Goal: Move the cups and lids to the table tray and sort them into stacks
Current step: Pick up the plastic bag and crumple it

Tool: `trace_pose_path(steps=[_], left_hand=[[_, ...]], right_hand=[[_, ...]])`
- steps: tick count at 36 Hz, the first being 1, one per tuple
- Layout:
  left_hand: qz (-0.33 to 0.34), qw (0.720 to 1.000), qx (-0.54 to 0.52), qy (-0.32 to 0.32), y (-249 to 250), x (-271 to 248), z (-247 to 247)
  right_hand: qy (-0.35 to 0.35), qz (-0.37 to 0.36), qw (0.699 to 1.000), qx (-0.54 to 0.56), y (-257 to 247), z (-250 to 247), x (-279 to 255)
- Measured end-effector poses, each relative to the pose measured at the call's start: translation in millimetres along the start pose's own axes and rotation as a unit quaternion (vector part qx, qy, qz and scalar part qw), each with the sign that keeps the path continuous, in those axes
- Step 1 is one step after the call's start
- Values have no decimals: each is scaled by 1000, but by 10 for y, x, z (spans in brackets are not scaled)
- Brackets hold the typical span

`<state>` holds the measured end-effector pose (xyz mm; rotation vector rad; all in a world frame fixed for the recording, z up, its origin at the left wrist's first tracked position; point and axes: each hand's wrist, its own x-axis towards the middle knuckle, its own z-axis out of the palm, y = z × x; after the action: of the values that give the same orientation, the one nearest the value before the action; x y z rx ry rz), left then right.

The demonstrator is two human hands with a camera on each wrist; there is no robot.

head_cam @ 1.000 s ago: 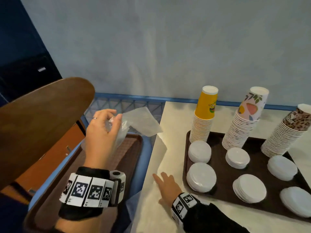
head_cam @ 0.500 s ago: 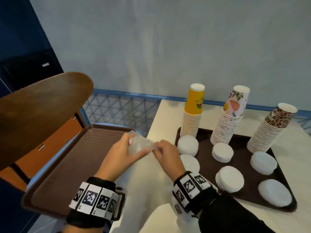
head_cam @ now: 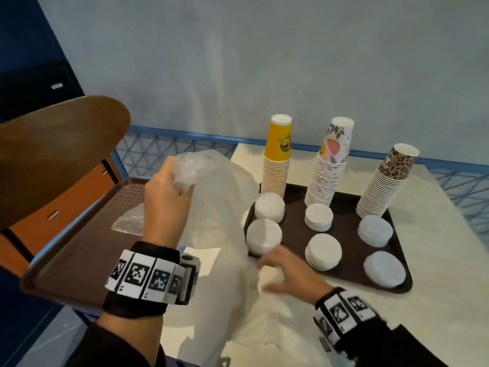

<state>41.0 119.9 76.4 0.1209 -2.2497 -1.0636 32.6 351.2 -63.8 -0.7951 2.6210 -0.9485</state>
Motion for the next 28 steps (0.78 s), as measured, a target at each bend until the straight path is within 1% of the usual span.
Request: trace_pose_path(steps=[1,3,4,5,6,9,11,13,15,17,19,24,26,28], left_hand=[[1,1000,-5,0,28,-31,26],[1,1000,-9,-5,66,-89,87],[2,1000,-9,-7,82,-117,117],[0,1000,-10,-9,101,-145,141],[-3,1000,-12,-11,119,-169,163],[-2,1000,-14,-12,174,-214,212],[3,1000,-12,-11,200,-220,235],[10,1000,-14,-10,221,-212,254],[8,1000,-18,-12,237,-198,272],[8,1000,2,-12,248,-176,293],[9,1000,15,-15,251,-147,322],[27,999,7,-38,366,-110,390],[32,998,0,-49,402,-93,429],[40,998,-4,-51,423,-63,474]], right_hand=[[-60,19,998,-21,106,116,-92],[-151,72,984,-59,265,306,-263],[-178,87,976,-95,311,375,-329],[-185,87,971,-127,331,422,-384],[-171,81,972,-140,342,458,-423],[-98,64,983,-143,314,489,-458],[-94,79,979,-164,306,473,-441],[-75,89,981,-158,307,408,-423],[-28,87,989,-117,278,291,-404],[36,66,996,-48,190,128,-403],[90,45,995,25,65,-70,-403],[200,46,969,136,-286,-626,-403],[244,45,949,197,-378,-819,-390],[296,28,916,268,-477,-990,-375]])
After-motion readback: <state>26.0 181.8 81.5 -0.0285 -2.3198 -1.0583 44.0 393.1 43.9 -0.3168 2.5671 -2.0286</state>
